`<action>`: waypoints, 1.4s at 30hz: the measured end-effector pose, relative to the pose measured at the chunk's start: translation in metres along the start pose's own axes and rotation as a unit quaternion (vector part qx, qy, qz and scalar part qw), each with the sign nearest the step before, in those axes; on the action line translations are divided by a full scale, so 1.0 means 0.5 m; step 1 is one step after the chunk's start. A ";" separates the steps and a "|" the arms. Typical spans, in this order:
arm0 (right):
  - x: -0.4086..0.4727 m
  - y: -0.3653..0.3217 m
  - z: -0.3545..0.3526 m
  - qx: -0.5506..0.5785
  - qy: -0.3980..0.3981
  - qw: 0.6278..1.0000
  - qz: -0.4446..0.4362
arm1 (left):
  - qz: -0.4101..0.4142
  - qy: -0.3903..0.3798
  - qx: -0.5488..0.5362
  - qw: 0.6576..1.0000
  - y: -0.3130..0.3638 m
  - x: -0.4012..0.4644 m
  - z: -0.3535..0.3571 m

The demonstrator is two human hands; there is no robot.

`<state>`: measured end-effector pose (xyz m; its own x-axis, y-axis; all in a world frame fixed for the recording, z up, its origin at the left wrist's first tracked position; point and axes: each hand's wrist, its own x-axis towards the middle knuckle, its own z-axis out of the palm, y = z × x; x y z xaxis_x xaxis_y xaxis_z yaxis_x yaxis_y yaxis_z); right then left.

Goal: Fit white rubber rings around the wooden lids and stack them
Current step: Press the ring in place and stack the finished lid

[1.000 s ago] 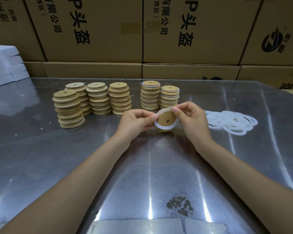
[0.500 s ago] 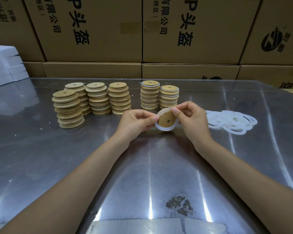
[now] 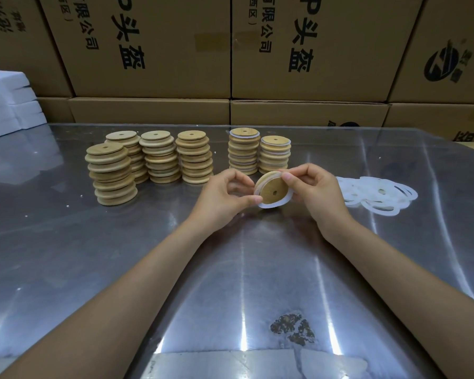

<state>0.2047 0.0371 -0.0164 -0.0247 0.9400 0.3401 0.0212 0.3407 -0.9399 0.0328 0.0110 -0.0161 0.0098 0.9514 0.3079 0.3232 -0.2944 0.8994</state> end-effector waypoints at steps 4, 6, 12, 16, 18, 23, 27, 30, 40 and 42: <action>0.002 0.003 -0.009 0.002 -0.026 0.999 0.029 | 0.007 -0.013 0.043 0.999 -0.004 0.000 0.005; 0.003 0.004 -0.010 -0.014 -0.030 0.999 0.029 | 0.015 -0.012 0.050 0.999 -0.006 0.001 0.006; 0.006 0.006 -0.009 -0.076 -0.019 0.997 -0.018 | 0.063 -0.016 0.091 0.994 -0.013 0.001 0.009; 0.003 0.003 -0.003 -0.067 -0.025 0.997 -0.035 | 0.048 0.001 0.068 0.997 -0.016 0.006 0.007; 0.002 0.001 -0.001 -0.049 -0.027 0.998 -0.034 | 0.013 -0.001 0.005 1.000 -0.013 0.005 0.004; 0.002 -0.009 -0.001 0.010 -0.035 0.999 0.017 | -0.030 -0.020 -0.106 0.994 -0.001 0.000 -0.002; -0.001 -0.017 -0.005 0.079 -0.039 0.994 0.062 | -0.048 -0.034 -0.148 0.987 0.012 -0.006 -0.003; -0.004 -0.020 -0.001 0.066 -0.029 0.996 0.054 | -0.056 -0.024 -0.153 0.986 0.013 -0.006 -0.003; -0.010 -0.016 0.015 -0.036 -0.037 0.997 -0.050 | 0.032 -0.030 0.053 0.998 0.008 -0.006 0.010; -0.011 -0.017 0.021 -0.079 -0.049 0.992 -0.088 | 0.043 -0.017 0.107 0.993 0.006 -0.007 0.015</action>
<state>0.1941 0.0286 -0.0104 -0.1378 0.8628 0.4863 0.1649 0.5042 -0.8477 0.0406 0.0075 -0.0169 0.0766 0.9268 0.3677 0.5137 -0.3527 0.7821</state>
